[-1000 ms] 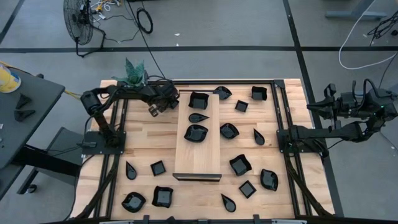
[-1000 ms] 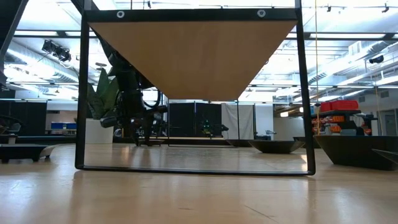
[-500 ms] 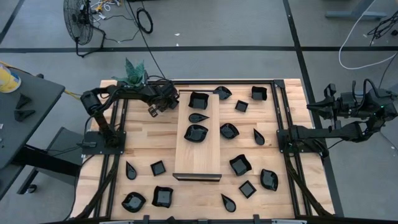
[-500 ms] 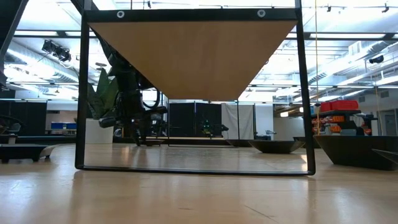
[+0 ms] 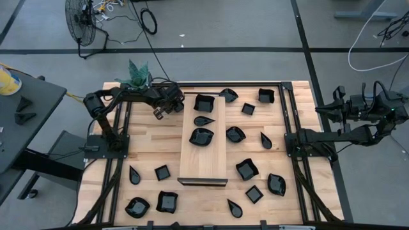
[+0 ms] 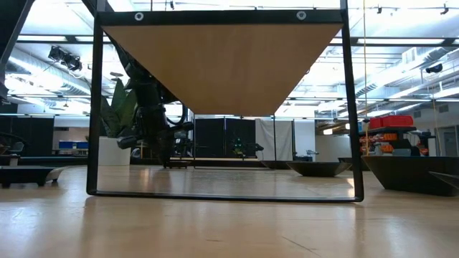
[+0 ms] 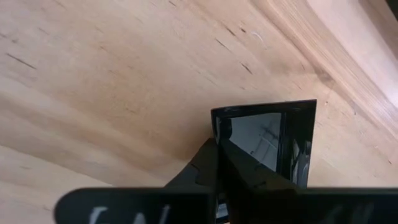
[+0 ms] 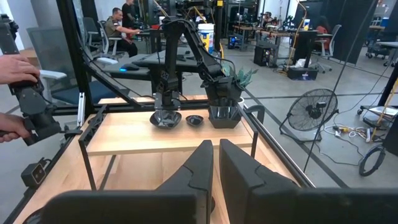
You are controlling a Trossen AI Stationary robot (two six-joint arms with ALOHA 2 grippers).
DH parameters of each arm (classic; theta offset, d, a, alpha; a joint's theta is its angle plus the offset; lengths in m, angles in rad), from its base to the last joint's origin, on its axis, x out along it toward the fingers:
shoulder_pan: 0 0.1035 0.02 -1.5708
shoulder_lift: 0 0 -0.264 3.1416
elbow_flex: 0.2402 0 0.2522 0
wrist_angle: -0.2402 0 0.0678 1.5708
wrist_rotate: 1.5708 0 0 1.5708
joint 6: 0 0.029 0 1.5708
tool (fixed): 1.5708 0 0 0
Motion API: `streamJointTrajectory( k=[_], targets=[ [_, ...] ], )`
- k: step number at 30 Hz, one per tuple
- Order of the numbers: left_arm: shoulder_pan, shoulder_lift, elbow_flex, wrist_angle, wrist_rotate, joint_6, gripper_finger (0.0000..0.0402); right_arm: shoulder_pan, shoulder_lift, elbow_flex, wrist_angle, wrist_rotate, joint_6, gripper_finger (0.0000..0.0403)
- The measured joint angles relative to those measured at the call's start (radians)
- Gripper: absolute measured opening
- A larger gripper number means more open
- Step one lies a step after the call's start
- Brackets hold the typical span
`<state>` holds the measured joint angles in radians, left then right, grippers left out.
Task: Pick & Place Mini shaped plates
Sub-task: Put the square plate on the shelf
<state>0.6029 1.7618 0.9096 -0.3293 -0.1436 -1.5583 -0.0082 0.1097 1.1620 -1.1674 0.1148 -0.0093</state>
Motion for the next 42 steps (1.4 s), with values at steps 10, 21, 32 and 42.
streamJointTrajectory(
  k=[10,21,32,42],
  targets=[
    [0.0,-0.007,0.0,-0.02,-0.005,0.044,0.0008,0.0,0.0,0.0,0.0,0.0,0.0,0.0034],
    [0.019,-0.112,-0.001,-0.134,-0.046,0.122,0.0007,0.0,0.0,0.0,0.0,0.0,0.0,0.0034],
    [-0.002,-0.338,-0.001,-0.4,-0.101,0.191,0.0007,0.0,0.0,0.0,0.0,0.0,0.0,0.0034],
    [-0.115,-0.557,-0.001,-0.447,-0.082,0.189,0.0007,0.0,0.0,0.0,0.0,0.0,0.0,0.0034]
  ],
)
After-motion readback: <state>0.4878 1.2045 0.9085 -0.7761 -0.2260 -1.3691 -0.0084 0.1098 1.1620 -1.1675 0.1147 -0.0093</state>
